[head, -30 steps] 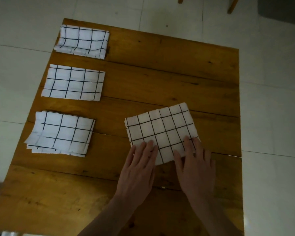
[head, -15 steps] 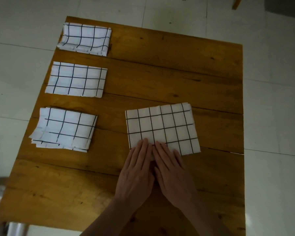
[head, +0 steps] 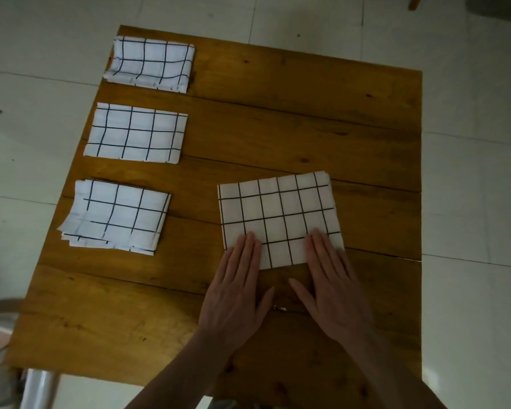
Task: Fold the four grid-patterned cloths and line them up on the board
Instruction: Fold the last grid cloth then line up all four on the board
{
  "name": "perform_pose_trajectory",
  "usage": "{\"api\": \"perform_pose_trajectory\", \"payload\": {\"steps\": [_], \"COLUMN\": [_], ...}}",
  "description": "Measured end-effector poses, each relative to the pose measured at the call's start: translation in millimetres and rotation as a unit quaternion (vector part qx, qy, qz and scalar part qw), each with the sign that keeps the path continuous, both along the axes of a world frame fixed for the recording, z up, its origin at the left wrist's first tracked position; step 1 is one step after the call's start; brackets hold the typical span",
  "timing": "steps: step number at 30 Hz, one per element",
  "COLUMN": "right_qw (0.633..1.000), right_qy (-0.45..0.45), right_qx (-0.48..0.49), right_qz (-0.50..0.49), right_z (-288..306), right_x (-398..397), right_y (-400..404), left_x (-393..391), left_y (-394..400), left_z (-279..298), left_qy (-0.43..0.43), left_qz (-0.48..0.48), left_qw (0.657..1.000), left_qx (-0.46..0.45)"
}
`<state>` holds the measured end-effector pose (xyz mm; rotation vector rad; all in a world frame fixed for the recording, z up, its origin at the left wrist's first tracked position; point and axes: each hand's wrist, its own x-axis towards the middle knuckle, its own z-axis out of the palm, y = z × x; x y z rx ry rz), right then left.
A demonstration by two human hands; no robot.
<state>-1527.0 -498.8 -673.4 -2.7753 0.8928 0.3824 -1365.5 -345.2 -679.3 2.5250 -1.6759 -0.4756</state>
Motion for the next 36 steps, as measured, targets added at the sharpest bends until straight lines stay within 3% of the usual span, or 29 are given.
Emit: {"api": "perform_pose_trajectory", "payload": {"steps": [11, 17, 22, 29, 36], "right_qw": [0.996, 0.994, 0.993, 0.999, 0.997], "right_qy": [-0.006, -0.048, -0.104, -0.045, -0.010], "right_qx": [0.002, 0.010, -0.013, -0.015, -0.021], "right_qz": [-0.085, -0.095, -0.050, -0.021, -0.078], "right_z": [-1.7, -1.5, -3.2, -5.5, 0.3], "right_x": [-11.5, -10.2, -8.5, -4.7, -12.6], "right_y": [-9.0, -6.8, 5.9, 19.8, 14.6], "left_x": [24.0, -0.7, -36.9, -42.0, -20.5], "left_y": [7.0, -12.6, -27.1, -6.1, 8.2], "left_z": [2.5, 13.6, 23.9, 3.8, 3.9], "left_qy": [-0.019, -0.001, 0.019, 0.016, -0.002], "left_qz": [0.004, 0.051, 0.017, 0.019, 0.023], "left_qw": [1.000, 0.999, 0.999, 1.000, 1.000], "left_qx": [0.019, -0.006, -0.045, -0.006, 0.014]}}
